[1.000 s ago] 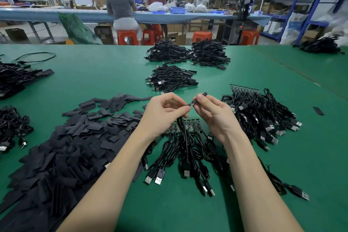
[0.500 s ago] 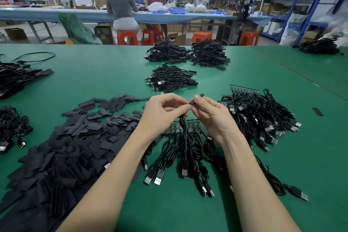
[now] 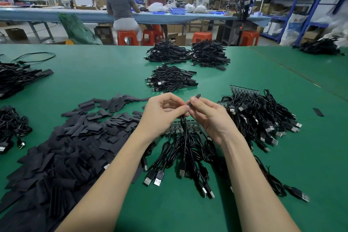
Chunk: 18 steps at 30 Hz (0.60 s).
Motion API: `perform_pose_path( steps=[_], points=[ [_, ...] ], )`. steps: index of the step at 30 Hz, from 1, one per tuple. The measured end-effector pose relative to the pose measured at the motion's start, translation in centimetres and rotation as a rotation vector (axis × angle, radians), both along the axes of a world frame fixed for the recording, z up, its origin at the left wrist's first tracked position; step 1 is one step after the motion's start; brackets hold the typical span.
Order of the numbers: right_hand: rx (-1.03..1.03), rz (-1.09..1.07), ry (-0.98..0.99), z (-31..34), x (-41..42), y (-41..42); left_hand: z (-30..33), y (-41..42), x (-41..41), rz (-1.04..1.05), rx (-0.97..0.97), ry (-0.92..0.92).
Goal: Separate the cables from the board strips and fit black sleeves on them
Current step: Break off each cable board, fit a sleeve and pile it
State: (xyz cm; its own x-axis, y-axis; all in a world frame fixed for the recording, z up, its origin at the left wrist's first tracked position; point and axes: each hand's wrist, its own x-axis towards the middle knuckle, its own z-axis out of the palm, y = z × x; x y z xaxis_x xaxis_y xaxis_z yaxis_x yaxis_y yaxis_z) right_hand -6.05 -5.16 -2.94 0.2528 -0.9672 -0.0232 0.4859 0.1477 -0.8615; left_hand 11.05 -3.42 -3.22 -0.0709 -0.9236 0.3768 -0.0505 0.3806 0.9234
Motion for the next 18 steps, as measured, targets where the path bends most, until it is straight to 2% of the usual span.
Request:
perform_pose_path(
  steps=[9,18],
  points=[
    [-0.198,-0.181,0.023,0.41,0.42,0.32,-0.18,-0.11,-0.47,-0.008,0.051,0.078],
    [-0.156,-0.225,0.021,0.4,0.35,0.3,-0.09,-0.13,-0.52,-0.013,0.061,0.059]
  ],
)
